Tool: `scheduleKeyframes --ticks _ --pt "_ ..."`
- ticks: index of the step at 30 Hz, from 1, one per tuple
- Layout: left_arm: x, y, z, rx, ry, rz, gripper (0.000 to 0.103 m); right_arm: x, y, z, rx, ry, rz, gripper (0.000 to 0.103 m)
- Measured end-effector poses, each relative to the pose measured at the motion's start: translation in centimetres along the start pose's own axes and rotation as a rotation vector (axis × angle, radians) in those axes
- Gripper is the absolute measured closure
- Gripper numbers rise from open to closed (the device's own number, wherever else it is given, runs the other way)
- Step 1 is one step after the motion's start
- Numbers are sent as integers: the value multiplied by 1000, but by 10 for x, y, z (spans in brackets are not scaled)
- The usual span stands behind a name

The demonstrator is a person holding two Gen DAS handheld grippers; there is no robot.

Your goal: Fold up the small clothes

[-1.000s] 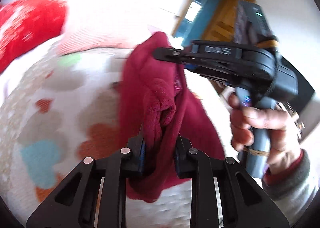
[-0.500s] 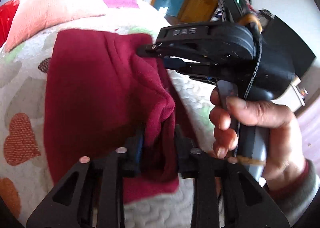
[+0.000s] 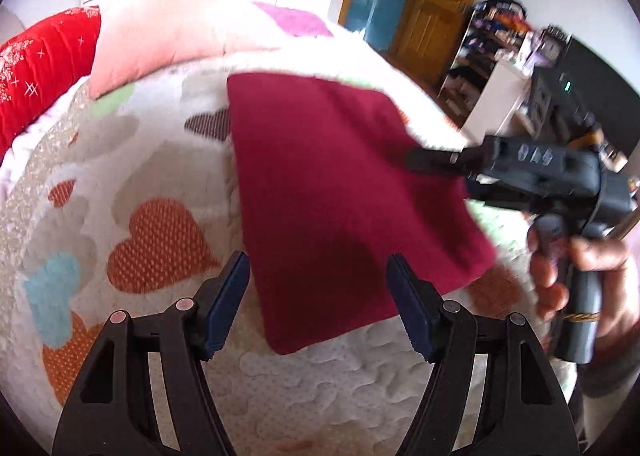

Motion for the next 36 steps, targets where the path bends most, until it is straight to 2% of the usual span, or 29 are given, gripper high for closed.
scheduleKeyframes --ticks 3,5,7,9,12,14,16,18,19,21,24,27,30,36 --pt "13 -3 -8 13 33 11 32 10 -5 -2 44 -4 17 37" --pt "15 -7 -14 4 37 13 32 16 -4 0 40 -11 7 37" --pt "12 -3 -9 -20 34 18 32 22 -1 1 6 -19 -26 69" --pt "3 -6 -2 -25 3 19 32 22 7 0 -62 -36 -62 78" --pt "-6 -8 9 -22 -58 43 32 -4 30 -1 -221 -113 -126 79" --pt "8 -9 13 -26 -33 53 32 -15 28 2 -249 -136 -193 79" --pt "18 -13 12 -34 -11 52 32 -6 14 5 -227 -114 -245 79" --pt "26 -15 5 -43 24 69 32 12 0 3 -189 -54 -236 76" --pt "28 -15 4 -50 29 64 32 13 -4 3 -164 -58 -212 75" --pt "22 -15 4 -47 10 68 32 2 -2 3 -142 -79 -194 68" --pt "16 -14 11 -32 -8 94 32 -31 8 4 -161 -165 -220 67" --pt "17 -10 22 -53 -19 98 32 -45 26 8 -208 -207 -181 67" --pt "22 -6 34 -67 -32 109 32 -37 35 13 -242 -200 -171 67" --pt "49 2 48 -91 -7 101 32 7 20 26 -226 -143 -252 67"
Point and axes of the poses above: each gripper's, at about its wrist camera, not at the fingertips, and x roughly the way its jaws point, y to its left, z to its top, the point moved 5 cm from there along x, roughly the way its jaws point, and after that the axes turned 2 degrees about z, right-handed, at the moved point
